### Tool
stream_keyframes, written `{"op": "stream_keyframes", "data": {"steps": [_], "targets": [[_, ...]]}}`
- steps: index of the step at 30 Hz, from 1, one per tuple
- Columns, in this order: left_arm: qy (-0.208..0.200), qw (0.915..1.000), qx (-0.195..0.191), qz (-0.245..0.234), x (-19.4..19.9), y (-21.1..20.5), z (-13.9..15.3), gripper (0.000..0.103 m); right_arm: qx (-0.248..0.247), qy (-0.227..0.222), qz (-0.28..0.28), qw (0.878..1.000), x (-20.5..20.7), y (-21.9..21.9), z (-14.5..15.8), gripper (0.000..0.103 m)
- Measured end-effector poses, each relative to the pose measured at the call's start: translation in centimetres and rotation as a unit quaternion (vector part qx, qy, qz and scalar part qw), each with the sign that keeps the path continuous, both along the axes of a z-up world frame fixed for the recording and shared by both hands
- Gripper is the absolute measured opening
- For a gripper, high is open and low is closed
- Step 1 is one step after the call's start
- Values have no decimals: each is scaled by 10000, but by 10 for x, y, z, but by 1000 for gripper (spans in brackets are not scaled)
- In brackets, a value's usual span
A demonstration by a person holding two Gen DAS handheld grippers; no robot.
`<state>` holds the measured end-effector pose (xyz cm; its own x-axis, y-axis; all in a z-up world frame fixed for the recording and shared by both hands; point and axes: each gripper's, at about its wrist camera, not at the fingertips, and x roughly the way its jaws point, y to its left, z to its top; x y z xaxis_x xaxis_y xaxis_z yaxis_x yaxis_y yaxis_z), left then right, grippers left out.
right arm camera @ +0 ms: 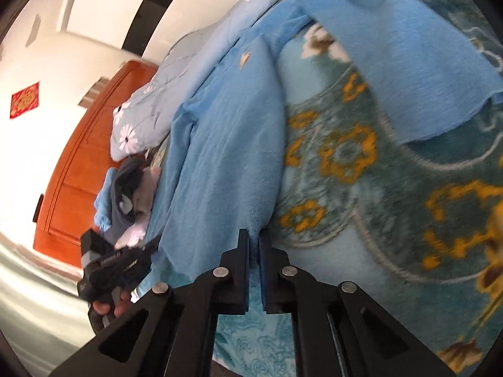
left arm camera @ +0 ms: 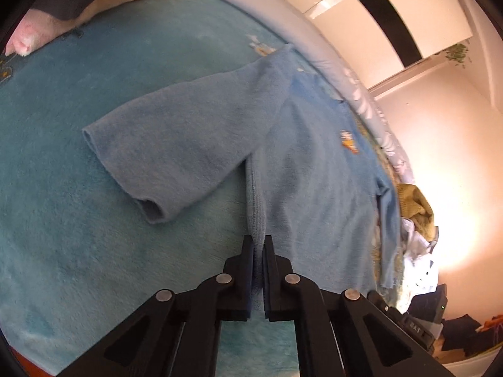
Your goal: Fold clothes
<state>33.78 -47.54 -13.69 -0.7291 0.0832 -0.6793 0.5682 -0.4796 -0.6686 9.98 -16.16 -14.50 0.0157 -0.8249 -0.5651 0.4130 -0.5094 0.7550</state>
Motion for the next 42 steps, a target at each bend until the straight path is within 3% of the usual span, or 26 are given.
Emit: {"op": "stream_keyframes", "data": {"steps": [3,6,12,15,19,21,24,26,27,30,35,36,37,38,40,42], "targets": [[505,9981,238,-263,12,16,18,4,-217,341,-245,9989,-8,29,25,4],[676,9962,95,-548,14,36,32,4,-82,515,-141,9985,-7,40,34,4],[-115,9981,-528,-295,26,46,19,4,271,789,108,9965,-2,55,41,4],[-362,9981,-442,-209,37,43,3,5,570,666,242,9959,5,51,17,4],[-594,9971,-412,-253,27,47,-12,9,570,684,168,9959,-1,58,18,5],[-501,9977,-385,-244,28,47,-10,9,608,884,108,9942,-3,66,25,5],[-470,9974,-496,-214,33,43,-4,20,663,1177,-271,9905,-13,89,33,14],[-469,9961,-742,-107,39,40,5,39,718,1231,-690,9874,-24,103,34,36],[-477,9951,-864,-20,42,37,9,43,787,1195,-959,9850,-31,108,34,39],[-542,9932,-1018,186,51,28,14,48,889,1008,-1476,9799,-56,118,27,39],[-615,9927,-959,388,52,13,12,50,706,740,-1610,9816,-78,109,18,39],[-637,9926,-948,416,54,11,12,50,636,710,-1583,9828,-80,108,18,39],[-655,9925,-928,444,55,9,12,50,553,680,-1537,9842,-83,108,19,26],[-664,9926,-902,480,57,7,11,50,470,650,-1491,9856,-86,108,19,3],[-670,9923,-892,540,66,-1,13,50,304,589,-1398,9880,-91,108,20,4],[-709,9912,-949,586,69,-7,14,50,555,869,-1490,9834,-102,120,30,4]]}}
